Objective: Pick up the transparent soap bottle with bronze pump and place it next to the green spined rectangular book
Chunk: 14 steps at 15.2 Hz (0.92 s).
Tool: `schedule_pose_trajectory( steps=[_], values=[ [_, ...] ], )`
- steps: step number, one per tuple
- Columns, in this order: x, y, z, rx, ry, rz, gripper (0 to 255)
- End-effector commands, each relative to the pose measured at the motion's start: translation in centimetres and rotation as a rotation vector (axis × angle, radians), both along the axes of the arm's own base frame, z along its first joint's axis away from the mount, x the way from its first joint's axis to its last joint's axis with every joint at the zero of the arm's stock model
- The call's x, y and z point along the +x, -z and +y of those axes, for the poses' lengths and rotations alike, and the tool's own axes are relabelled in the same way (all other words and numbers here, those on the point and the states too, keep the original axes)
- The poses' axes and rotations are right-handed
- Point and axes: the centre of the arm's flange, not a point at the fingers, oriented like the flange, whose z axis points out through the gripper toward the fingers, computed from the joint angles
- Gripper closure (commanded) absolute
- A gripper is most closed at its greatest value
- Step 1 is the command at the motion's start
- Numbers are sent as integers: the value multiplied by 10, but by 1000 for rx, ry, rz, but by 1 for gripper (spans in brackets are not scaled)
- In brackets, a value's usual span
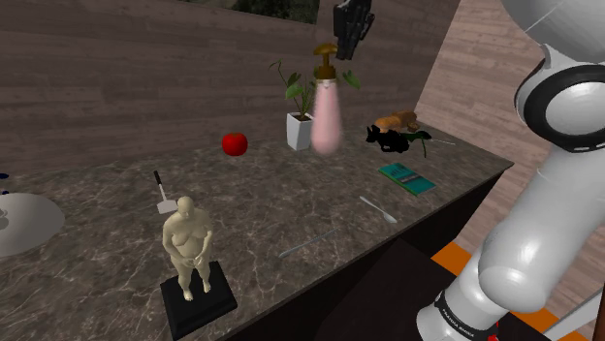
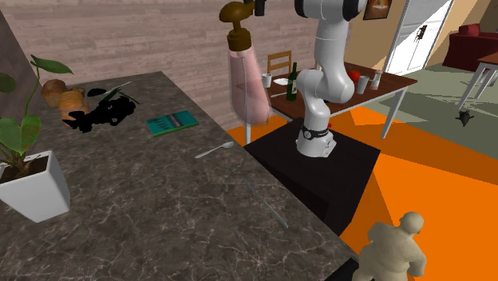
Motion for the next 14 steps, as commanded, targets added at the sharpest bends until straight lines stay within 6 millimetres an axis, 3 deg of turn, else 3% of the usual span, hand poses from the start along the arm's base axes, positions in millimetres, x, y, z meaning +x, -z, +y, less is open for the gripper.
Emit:
schedule_pose_trajectory(
  steps=[1, 3, 14],
  values=[
    [0, -11, 0, 0, 0, 0, 255],
    [0, -18, 0, 0, 0, 0, 255],
    [-26, 43, -129, 0, 0, 0, 255]
  ],
)
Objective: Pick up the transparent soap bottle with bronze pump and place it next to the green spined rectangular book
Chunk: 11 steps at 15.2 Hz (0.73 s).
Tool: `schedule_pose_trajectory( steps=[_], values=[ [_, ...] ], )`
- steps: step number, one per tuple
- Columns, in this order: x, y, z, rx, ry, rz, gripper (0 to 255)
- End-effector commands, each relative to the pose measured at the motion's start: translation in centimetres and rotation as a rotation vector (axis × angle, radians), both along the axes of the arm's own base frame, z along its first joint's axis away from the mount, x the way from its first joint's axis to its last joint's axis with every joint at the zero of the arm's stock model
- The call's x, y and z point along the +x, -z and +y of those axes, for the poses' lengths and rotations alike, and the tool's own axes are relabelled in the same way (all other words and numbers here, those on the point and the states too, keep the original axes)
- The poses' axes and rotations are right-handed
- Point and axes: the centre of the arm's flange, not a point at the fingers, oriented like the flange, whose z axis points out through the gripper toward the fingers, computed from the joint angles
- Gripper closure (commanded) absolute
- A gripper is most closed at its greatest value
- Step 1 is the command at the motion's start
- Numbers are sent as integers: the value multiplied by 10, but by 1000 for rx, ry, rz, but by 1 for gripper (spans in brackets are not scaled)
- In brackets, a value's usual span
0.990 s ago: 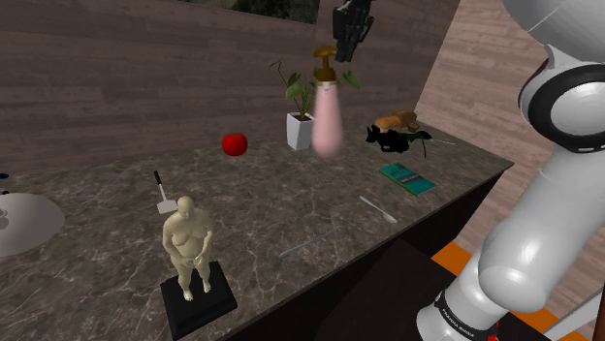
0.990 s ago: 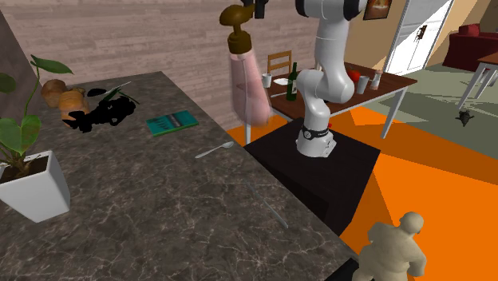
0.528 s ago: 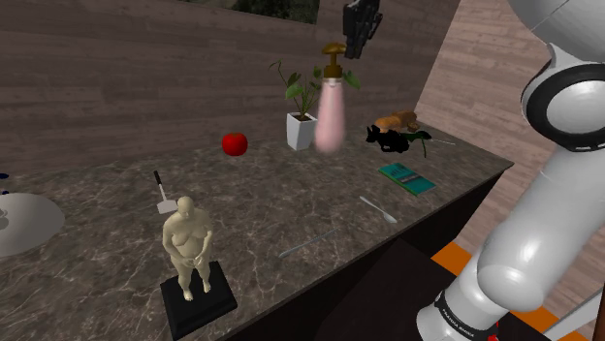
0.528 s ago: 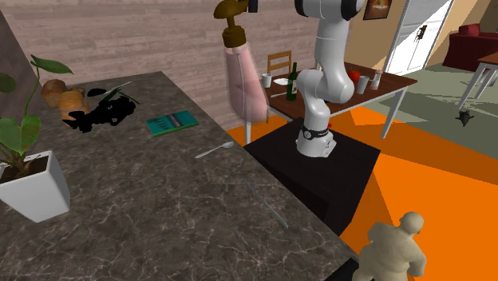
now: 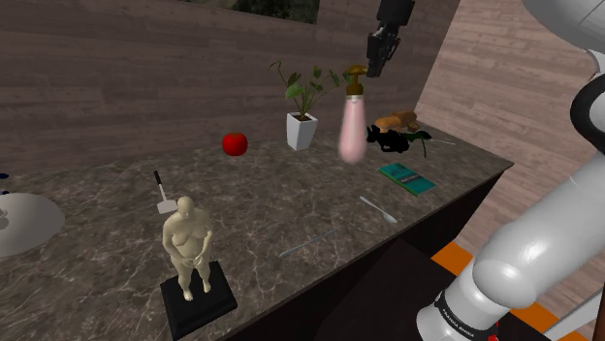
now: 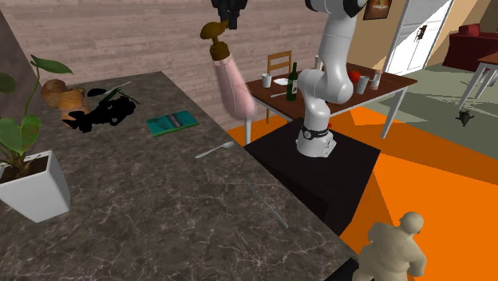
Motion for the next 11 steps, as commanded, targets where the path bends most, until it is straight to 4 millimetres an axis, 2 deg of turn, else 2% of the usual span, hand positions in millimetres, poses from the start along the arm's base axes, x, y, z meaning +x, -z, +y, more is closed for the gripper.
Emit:
schedule_pose_trajectory(
  steps=[1, 11],
  values=[
    [-3, 13, -24, 1, -2, -1, 255],
    [-27, 69, -141, 1, -2, -1, 255]
  ],
)
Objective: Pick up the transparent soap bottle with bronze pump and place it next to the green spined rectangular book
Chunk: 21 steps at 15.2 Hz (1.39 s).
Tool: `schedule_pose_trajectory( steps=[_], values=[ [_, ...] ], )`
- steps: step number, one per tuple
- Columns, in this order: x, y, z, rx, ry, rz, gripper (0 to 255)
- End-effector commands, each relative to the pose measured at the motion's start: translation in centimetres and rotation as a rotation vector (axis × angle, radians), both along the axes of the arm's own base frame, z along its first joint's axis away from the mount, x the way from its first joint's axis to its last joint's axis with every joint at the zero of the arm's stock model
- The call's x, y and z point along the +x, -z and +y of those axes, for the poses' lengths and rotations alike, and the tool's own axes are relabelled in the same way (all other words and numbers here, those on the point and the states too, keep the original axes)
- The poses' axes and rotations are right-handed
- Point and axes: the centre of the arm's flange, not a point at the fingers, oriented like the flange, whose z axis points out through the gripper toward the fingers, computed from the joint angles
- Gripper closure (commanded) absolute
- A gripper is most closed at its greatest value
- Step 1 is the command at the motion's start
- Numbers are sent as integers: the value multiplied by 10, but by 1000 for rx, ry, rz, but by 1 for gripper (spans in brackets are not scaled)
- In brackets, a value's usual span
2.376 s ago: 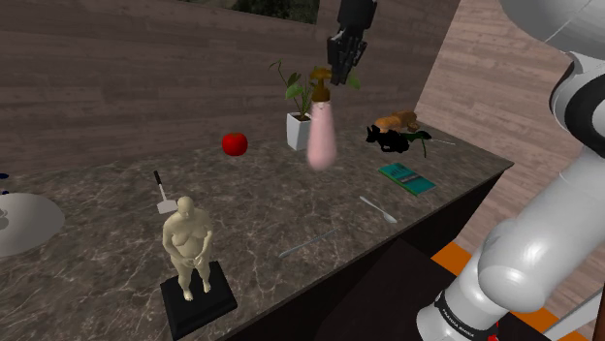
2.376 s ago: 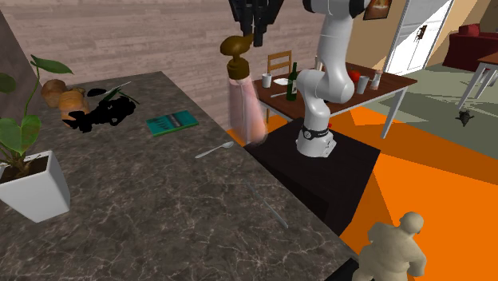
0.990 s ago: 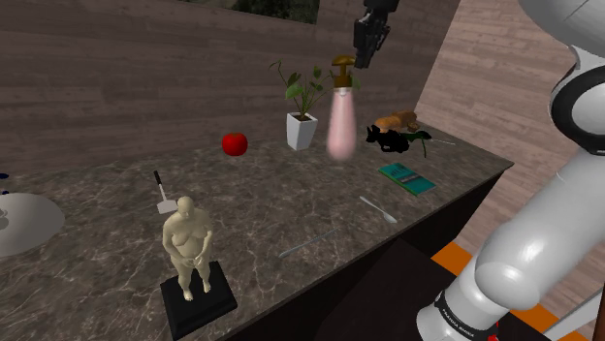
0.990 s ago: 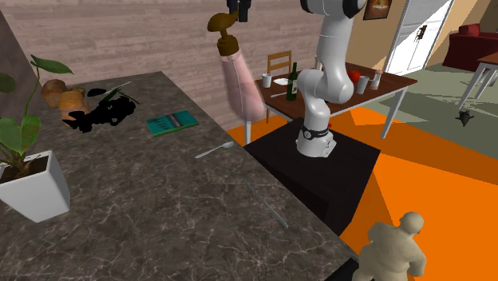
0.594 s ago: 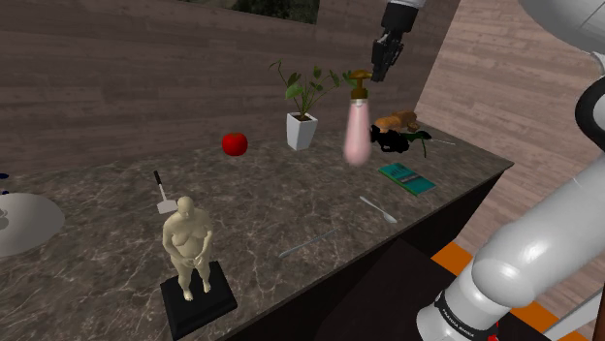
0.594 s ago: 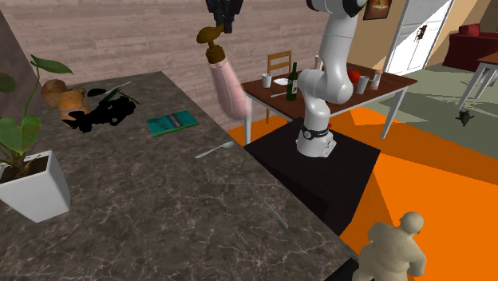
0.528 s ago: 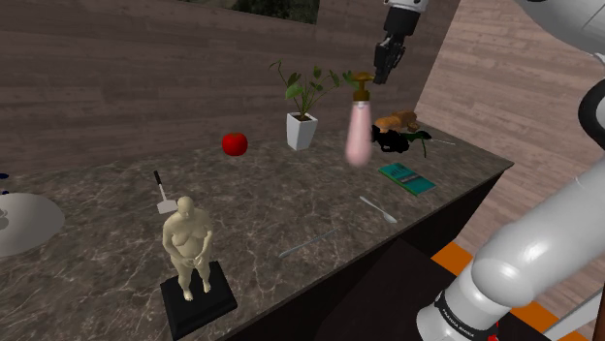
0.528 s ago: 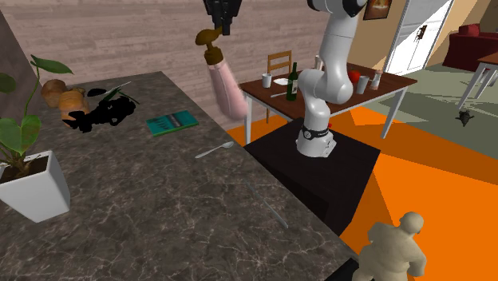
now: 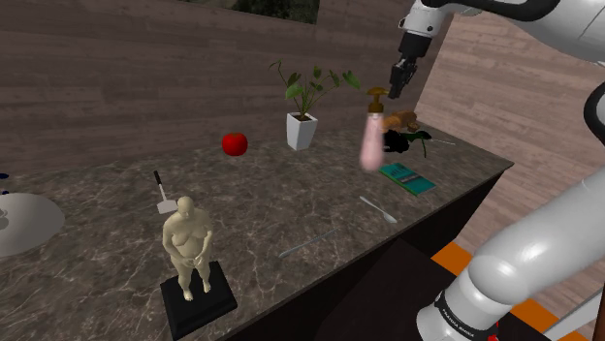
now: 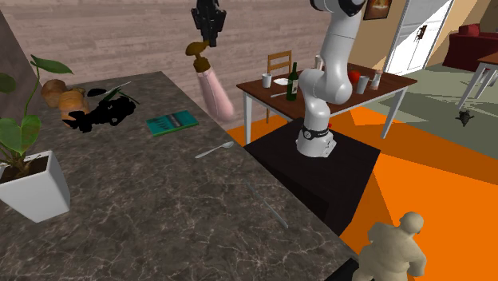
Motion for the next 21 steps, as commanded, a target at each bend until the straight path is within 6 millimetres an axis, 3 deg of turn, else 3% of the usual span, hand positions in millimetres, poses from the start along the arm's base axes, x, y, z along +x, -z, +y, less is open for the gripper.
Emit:
schedule_pose_trajectory(
  steps=[1, 21],
  values=[
    [-6, 13, -24, 0, -1, -1, 255],
    [-54, 125, -258, 0, -1, -1, 255]
  ],
)
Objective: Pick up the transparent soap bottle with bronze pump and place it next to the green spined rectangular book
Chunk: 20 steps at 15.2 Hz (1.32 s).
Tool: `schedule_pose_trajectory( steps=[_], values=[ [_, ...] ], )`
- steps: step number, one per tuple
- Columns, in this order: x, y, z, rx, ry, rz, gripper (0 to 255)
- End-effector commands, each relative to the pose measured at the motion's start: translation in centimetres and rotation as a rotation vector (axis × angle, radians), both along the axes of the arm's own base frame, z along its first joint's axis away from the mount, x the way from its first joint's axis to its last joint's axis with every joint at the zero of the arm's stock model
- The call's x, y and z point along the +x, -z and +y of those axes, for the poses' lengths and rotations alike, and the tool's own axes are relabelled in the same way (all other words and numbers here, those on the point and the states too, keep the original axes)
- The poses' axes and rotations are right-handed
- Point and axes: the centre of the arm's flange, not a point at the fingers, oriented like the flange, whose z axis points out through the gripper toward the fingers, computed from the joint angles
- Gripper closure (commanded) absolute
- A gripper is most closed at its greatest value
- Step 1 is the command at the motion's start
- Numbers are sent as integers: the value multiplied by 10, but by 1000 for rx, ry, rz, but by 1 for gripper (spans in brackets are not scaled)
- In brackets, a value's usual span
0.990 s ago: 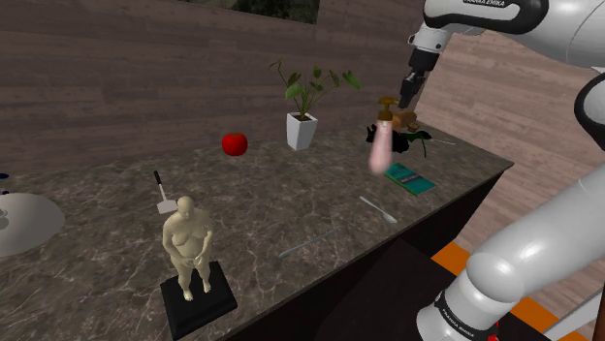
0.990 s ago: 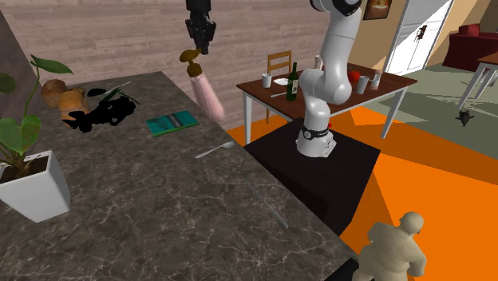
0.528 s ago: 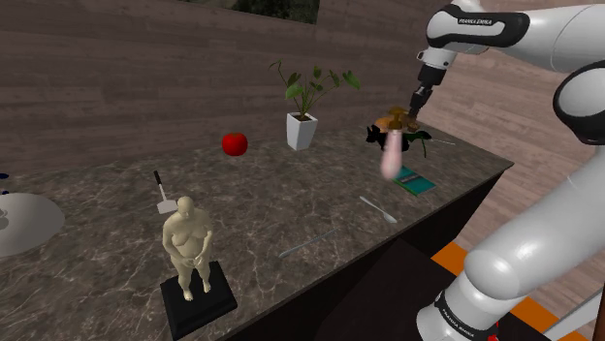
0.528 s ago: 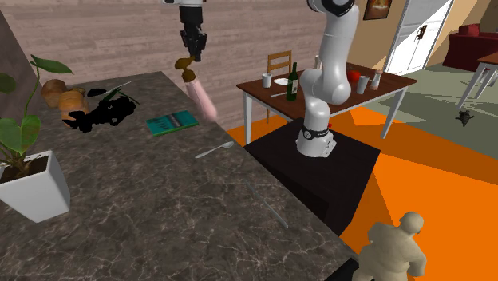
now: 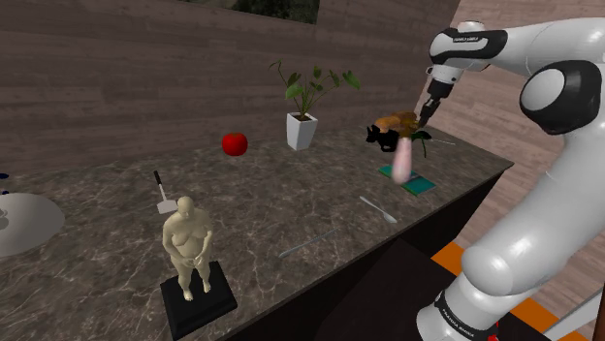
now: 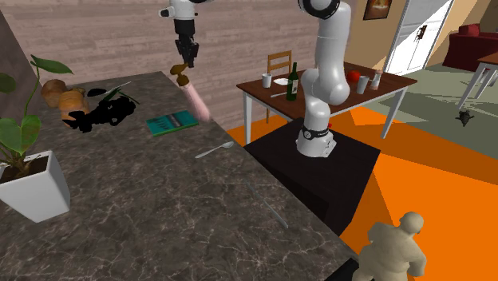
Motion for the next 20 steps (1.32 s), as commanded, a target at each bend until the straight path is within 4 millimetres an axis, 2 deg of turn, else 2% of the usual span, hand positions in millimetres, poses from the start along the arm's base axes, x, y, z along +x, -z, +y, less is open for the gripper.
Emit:
schedule_pose_trajectory(
  steps=[1, 5, 20],
  values=[
    [-6, 10, -23, -1, -2, -1, 255],
    [-16, 33, -70, -1, -2, -1, 255],
    [-16, 112, -70, -1, -2, -1, 255]
  ],
)
